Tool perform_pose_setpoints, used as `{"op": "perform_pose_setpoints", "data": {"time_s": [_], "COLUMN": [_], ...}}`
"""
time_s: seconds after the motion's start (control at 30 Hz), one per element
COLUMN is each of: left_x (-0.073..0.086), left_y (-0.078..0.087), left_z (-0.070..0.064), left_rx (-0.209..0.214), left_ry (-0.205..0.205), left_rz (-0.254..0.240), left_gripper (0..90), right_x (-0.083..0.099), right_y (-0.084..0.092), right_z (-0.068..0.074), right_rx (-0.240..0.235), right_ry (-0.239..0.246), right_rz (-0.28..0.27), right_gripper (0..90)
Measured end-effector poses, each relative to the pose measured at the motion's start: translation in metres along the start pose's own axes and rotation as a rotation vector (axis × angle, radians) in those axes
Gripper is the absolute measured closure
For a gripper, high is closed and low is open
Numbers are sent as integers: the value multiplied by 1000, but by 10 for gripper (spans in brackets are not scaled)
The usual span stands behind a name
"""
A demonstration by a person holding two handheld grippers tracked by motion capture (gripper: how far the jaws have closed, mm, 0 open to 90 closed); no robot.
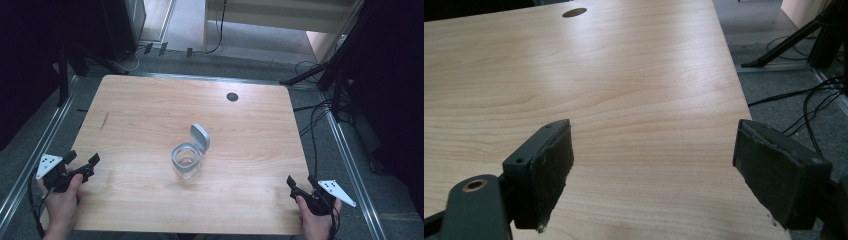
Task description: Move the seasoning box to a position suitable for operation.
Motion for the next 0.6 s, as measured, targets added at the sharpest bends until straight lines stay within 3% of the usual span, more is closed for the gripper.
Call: {"op": "perform_pose_setpoints", "data": {"time_s": [0.07,0.17,0.2,0.27,0.33,0.37,0.4,0.47,0.5,0.53,0.6], "left_x": [-1,0,-1,-6,-10,-11,-13,-14,-15,-15,-16], "left_y": [3,2,0,-3,-9,-12,-15,-19,-21,-22,-24], "left_z": [-5,-21,-29,-49,-66,-73,-81,-95,-102,-109,-121], "left_rx": [-20,9,36,144,173,188,210,251,268,292,325], "left_ry": [-51,-99,-81,-49,-61,-58,-50,-33,-30,-28,-30], "left_rz": [-5,25,29,13,27,36,44,56,62,66,73], "left_gripper": [214,312,351,402,453,489,489,522,550,550,586], "right_x": [0,-4,-6,-7,-7,-6,-6,-4,0,0,3], "right_y": [-1,0,0,-1,-2,-5,-5,-8,-11,-11,-14], "right_z": [2,15,22,38,55,73,73,92,108,108,121], "right_rx": [2,-48,-72,-105,-124,-152,-152,-230,-258,-258,-271], "right_ry": [1,-26,-23,-2,29,44,44,15,26,26,28], "right_rz": [-2,-24,-32,-34,-33,-27,-27,-3,24,24,45], "right_gripper": [183,319,346,435,482,549,549,591,614,614,628]}}
Point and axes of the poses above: each handheld gripper's, and its own axes: y roughly backward along the jaws, x roughly out of its underside, z roughly to its left, the point moved 10 cm from there along -y, roughly forward along the jaws, and after that the axes turned 8 degrees about -y, right-handed, at the moved point
